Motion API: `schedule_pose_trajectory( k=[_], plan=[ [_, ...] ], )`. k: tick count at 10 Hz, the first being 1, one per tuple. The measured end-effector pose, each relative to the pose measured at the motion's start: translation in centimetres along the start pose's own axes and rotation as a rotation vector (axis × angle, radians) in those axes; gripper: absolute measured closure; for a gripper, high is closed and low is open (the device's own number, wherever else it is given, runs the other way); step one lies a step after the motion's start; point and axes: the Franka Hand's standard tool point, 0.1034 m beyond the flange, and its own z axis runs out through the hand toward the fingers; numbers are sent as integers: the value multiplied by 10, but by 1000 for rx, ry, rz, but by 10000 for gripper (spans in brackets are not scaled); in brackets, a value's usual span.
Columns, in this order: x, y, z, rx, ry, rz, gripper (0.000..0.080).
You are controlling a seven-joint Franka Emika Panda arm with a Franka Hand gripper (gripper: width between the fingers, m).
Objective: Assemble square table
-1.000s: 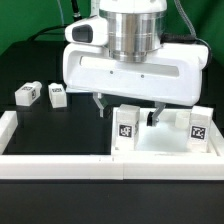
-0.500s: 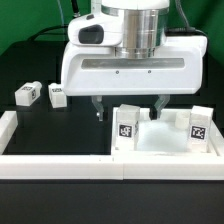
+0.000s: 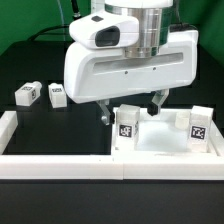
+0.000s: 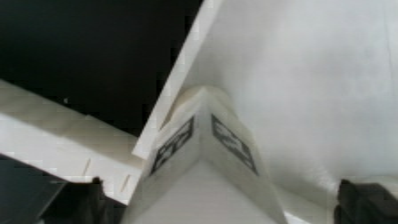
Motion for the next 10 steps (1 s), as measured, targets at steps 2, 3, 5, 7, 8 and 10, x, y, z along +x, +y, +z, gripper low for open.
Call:
schedule_pose_trajectory(
  k=[2,3,5,7,8,10],
  plan=[
    [-12,-4,-2,0,29,131,150],
    [-18,-6,-3,3,24,146,150],
    [-17,-6,-2,3,23,145,150],
    [-19,-6,-1,4,22,147,150],
    [-26,-7,-2,6,19,151,150],
    [-50,-28,3,9,18,202,150]
  ],
)
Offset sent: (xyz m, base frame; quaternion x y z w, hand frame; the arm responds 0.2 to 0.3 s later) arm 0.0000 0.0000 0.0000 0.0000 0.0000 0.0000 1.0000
